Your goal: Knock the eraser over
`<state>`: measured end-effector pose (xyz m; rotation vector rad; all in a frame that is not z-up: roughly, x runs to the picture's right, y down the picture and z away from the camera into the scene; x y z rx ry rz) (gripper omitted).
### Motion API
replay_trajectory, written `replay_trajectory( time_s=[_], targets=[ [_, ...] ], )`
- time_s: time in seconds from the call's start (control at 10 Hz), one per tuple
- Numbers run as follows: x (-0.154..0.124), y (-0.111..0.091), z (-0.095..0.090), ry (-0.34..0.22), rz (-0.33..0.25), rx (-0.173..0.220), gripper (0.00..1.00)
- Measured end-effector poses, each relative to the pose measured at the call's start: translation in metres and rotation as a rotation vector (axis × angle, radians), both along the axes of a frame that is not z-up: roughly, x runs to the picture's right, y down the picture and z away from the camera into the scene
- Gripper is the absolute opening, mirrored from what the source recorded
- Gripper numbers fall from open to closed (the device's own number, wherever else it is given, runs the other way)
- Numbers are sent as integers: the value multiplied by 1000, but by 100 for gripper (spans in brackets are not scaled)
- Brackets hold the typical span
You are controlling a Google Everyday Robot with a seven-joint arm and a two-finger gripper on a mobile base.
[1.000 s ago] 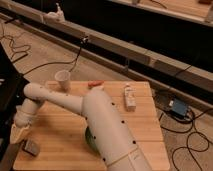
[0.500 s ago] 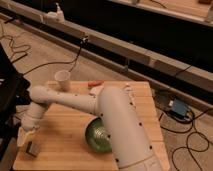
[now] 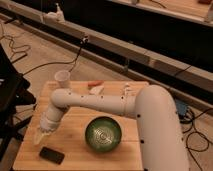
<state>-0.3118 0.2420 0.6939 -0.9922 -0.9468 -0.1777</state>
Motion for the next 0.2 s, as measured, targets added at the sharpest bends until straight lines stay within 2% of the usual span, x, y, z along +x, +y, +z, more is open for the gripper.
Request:
replay_trajectory(
  time_s=[0.2],
  targets=[
    [0, 1, -1, 0, 1, 2, 20]
  ],
)
